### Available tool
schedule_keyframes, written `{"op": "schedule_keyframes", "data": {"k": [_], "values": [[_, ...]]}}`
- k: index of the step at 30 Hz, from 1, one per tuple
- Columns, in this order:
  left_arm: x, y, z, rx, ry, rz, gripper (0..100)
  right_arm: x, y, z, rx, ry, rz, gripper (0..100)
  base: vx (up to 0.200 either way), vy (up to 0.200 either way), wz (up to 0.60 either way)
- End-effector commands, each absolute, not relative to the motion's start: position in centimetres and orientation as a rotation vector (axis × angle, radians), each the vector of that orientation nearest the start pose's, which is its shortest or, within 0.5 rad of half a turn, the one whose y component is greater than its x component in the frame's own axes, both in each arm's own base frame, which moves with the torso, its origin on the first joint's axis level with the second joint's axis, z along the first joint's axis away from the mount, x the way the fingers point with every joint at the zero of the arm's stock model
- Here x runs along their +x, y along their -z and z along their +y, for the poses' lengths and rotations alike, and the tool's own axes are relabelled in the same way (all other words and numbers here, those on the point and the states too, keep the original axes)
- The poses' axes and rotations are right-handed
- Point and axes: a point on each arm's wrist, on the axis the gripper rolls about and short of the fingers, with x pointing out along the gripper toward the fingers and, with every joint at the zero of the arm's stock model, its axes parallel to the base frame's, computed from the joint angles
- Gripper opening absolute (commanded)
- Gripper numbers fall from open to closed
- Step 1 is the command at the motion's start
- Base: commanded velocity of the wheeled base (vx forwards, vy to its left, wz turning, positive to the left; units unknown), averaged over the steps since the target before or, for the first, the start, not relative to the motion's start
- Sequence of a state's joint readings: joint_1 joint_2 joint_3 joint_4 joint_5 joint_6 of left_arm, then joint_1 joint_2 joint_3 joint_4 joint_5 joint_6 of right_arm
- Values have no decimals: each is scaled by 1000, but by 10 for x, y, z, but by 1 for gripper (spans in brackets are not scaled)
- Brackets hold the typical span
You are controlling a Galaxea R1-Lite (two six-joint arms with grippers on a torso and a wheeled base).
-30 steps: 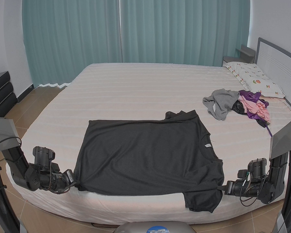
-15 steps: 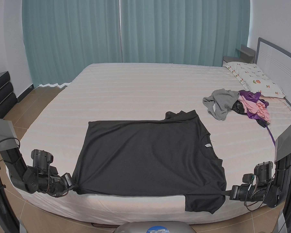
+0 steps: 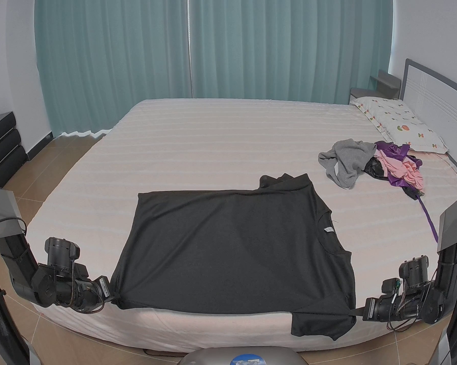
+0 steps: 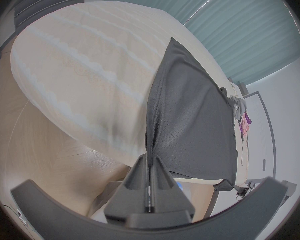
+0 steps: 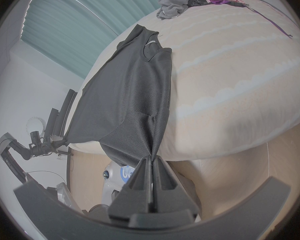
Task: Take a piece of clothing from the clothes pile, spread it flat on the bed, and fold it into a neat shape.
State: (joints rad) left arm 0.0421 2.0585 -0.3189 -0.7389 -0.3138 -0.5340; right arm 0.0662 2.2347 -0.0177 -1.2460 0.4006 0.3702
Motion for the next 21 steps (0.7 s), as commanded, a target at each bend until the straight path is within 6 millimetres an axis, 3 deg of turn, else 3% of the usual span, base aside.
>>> {"op": "schedule_keyframes", "data": {"k": [1,9,21], "values": [[235,6,4,-637,-16,1048,0,188,24,22,477,-251,1054,0,0,0,0],[219,11,4,-537,0,1096,0,175,8,19,421,-269,1076,0,0,0,0],[194,17,3,-361,12,1170,0,160,3,17,385,-250,1160,0,0,0,0]]}}
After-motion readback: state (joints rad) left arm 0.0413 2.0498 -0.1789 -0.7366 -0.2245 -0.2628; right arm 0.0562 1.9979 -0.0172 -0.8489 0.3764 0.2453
